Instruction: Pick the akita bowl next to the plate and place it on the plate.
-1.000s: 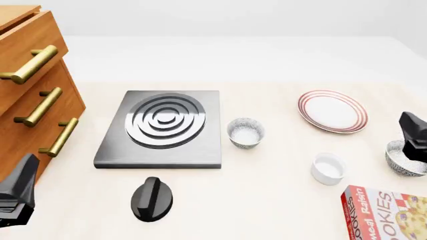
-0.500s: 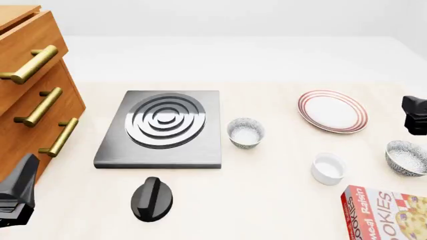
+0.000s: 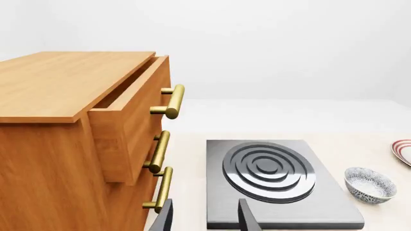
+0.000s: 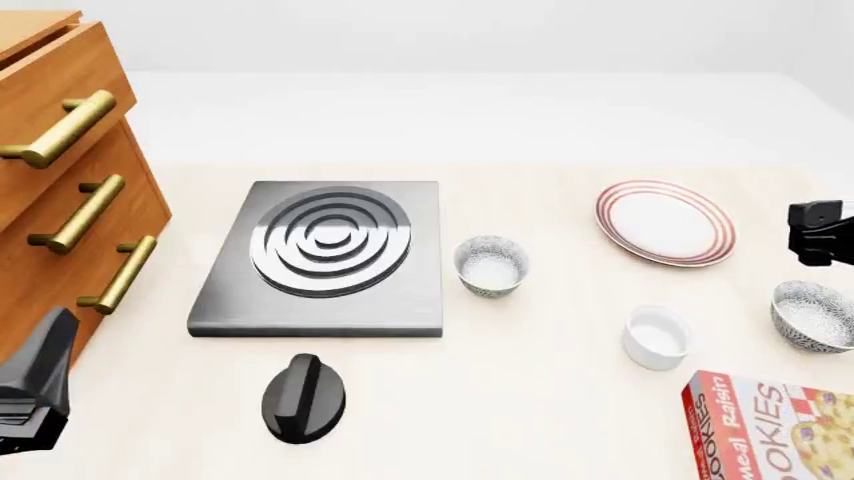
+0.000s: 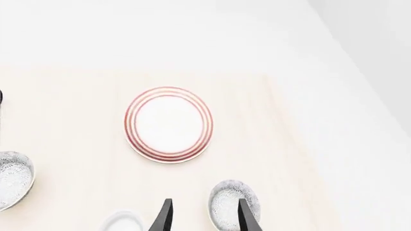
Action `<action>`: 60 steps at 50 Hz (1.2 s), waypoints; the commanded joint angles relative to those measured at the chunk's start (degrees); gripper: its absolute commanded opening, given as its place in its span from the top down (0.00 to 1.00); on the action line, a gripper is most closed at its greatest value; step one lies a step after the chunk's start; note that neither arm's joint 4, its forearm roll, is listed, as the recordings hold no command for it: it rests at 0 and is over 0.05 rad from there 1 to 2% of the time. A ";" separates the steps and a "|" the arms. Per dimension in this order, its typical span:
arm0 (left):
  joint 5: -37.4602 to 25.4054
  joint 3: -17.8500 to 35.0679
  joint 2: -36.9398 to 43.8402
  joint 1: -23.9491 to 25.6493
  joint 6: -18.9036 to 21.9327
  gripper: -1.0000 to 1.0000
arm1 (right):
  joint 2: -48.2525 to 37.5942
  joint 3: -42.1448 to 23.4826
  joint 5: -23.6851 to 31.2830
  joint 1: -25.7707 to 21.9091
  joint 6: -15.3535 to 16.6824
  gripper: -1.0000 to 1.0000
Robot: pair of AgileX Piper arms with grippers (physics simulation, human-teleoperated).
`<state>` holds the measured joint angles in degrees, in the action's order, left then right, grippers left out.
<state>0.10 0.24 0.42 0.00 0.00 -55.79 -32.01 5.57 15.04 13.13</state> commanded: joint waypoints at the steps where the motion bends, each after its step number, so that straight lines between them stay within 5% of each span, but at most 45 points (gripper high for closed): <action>1: 0.00 0.00 0.00 0.00 0.00 0.00 | -6.76 -1.11 -3.46 0.62 0.86 0.00; 38: 0.00 0.00 0.00 0.00 0.00 0.00 | -28.46 1.08 -19.30 2.89 0.58 0.00; 60: 0.00 0.00 0.00 0.00 0.00 0.00 | -33.14 2.08 -22.25 3.78 0.71 0.00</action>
<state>0.10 0.24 0.42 0.00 0.00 -86.81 -30.47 -15.13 18.19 13.53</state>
